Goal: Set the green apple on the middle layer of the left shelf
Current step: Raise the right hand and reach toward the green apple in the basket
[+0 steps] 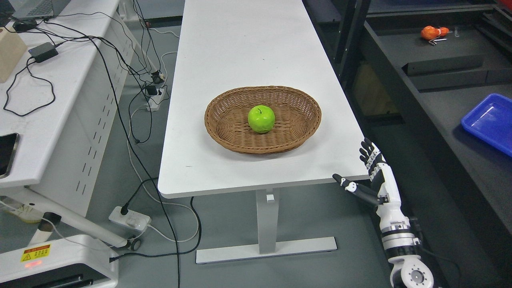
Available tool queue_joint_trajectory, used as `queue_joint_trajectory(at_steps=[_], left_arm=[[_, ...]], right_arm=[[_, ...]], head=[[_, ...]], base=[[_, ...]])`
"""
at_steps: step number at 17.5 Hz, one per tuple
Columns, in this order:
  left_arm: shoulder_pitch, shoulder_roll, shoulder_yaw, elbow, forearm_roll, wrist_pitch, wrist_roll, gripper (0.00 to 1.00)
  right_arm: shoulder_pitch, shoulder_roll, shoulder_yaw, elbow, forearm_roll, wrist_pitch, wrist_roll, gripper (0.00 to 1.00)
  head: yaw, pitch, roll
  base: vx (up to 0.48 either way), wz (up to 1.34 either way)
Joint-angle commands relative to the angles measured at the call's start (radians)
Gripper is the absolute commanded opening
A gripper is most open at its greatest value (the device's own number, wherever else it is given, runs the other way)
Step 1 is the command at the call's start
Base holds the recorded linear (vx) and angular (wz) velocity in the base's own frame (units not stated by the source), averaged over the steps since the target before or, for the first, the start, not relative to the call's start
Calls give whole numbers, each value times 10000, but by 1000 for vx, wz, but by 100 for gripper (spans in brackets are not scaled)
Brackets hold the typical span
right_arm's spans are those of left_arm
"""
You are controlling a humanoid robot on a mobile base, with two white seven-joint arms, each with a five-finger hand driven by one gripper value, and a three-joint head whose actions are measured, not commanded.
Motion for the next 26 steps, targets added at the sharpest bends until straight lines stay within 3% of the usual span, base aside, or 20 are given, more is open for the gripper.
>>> queue_joint_trajectory(at_steps=[1,5,7,8,10,12,14,17,21,26], left_arm=[[-122,175,0,4,0,-1,7,100],[-122,175,0,4,0,-1,7,100],[-122,175,0,4,0,-1,7,100],[-122,175,0,4,0,-1,7,100],[-122,175,0,4,0,-1,7,100],[-122,175,0,-11,0,-1,7,100],[-122,175,0,4,0,-1,7,100],[-122,175,0,4,0,-1,7,100],[-122,175,0,4,0,-1,7,100],[-122,175,0,4,0,-1,7,100]], right_arm=[[-35,-175,-25,0,62,24,39,100],[-35,-175,-86,0,31,-157,55,100],[-126,-175,-55,0,31,-1350,85,100],[-294,-350,97,0,76,-1842,313,100],[-890,-1467,830,-15,290,-2320,1352,100],[-2069,-2663,1247,-15,947,-2307,2503,100],[-3097,-3356,1615,0,1333,-1835,2922,100],[-4006,-3528,2183,0,2083,-1250,2954,100],[-4069,-4094,3822,0,3693,-1249,3077,100],[-4130,-4892,4225,77,5061,-1141,3490,100]], head=[[0,0,0],[0,0,0],[0,1,0],[0,0,0],[0,2,0],[0,2,0],[0,2,0],[0,2,0],[0,2,0],[0,2,0]], base=[[0,0],[0,0],[0,0],[0,0],[0,0],[0,0],[46,0],[93,0],[165,82],[203,57]])
